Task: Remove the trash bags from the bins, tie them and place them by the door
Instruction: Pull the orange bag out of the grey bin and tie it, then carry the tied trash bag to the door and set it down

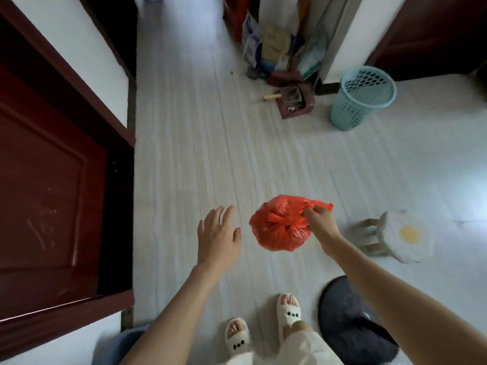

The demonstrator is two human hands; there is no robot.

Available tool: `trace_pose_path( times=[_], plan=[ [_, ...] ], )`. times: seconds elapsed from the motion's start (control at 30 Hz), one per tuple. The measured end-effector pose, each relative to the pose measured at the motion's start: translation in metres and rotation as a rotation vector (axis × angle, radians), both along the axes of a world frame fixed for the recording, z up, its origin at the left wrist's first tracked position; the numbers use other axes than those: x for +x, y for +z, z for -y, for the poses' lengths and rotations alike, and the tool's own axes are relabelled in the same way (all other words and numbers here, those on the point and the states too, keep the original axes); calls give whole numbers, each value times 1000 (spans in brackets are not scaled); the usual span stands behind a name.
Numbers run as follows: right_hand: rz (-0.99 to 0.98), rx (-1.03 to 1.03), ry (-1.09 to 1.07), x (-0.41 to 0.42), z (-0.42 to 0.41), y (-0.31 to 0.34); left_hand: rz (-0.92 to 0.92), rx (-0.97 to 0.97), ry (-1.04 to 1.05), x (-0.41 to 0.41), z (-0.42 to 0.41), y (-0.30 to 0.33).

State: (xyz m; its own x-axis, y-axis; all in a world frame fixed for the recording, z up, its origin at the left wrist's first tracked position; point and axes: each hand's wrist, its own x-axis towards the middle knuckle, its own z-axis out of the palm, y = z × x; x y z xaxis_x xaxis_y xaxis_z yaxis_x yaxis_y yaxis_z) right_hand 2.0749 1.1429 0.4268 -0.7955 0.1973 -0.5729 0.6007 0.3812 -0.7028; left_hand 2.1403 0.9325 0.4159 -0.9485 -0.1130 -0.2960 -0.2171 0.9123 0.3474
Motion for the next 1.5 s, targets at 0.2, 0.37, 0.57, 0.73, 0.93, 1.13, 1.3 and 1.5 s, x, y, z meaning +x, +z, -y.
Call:
trace_pose_path(
  times=[0.2,0.37,0.57,0.73,0.93,1.13,1.3,1.5],
  plan=[
    [-103,9,-162,-46,-82,92,-93,21,-169,-83,-79,83],
    [-229,44,-121,-109,-165,117,-47,-24,-313,-174,-178,108],
    [-255,163,-144,-195,-277,140,-48,-48,-472,-282,-296,134],
    [-227,327,-326,-242,-382,142,-83,-21,-653,-374,-407,144],
    [-159,416,-554,-293,-506,116,-88,-38,-834,-467,-539,126],
    [-164,458,-807,-383,-660,124,-84,-34,-1036,-589,-710,119],
    [-159,447,-951,-401,-767,149,-87,-41,-1228,-634,-855,135],
    [-221,437,-1129,-386,-918,146,-111,-4,-1433,-635,-1054,134]
  ],
)
